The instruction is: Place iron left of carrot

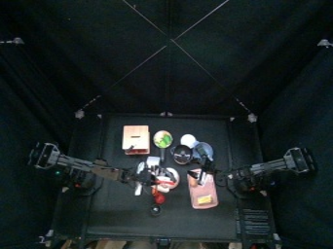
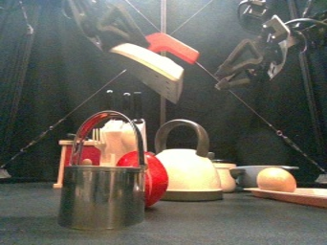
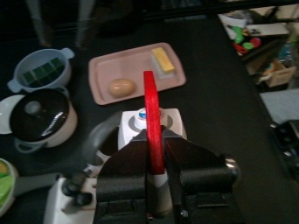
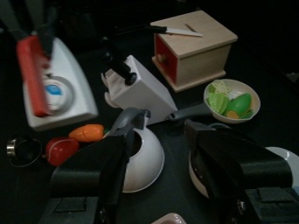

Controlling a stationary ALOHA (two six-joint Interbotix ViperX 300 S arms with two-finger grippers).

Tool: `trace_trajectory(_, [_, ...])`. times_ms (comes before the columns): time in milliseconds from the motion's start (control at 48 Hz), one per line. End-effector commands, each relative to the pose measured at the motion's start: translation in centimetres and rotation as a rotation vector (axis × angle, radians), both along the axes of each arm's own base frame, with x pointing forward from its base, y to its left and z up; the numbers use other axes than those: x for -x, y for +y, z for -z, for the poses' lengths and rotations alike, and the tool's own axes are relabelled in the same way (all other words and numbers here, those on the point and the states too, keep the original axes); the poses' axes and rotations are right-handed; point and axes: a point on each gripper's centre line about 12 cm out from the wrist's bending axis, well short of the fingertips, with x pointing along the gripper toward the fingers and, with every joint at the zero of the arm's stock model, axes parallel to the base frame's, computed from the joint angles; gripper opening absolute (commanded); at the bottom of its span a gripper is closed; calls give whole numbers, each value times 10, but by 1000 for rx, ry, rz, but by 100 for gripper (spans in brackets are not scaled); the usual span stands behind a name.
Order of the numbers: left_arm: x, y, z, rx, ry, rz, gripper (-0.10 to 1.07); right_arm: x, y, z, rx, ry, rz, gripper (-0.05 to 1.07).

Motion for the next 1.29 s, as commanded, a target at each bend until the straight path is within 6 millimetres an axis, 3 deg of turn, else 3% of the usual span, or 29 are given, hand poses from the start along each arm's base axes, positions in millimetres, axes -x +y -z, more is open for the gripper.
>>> trace_trajectory(0, [23,-9,-9,22,-57,48,43,0,-2,-8,-2,-29,15,85])
trace_trajectory(146, [54,-13,5,63,-86,99,43,-1,-2,-8,-2,-27,17,85])
trace_trajectory(250, [73,-12,28,116,-73,107,43,0,-3,-6,-7,-23,24,85])
trace_trajectory(417, [92,-7,54,218,-72,84,43,0,-4,-3,-19,-14,33,85])
trace_trajectory(812, [103,23,108,238,49,-54,43,-1,-4,1,-16,1,35,85])
trace_trajectory(1271, [97,23,149,225,172,-57,43,-2,-6,4,-20,13,44,85])
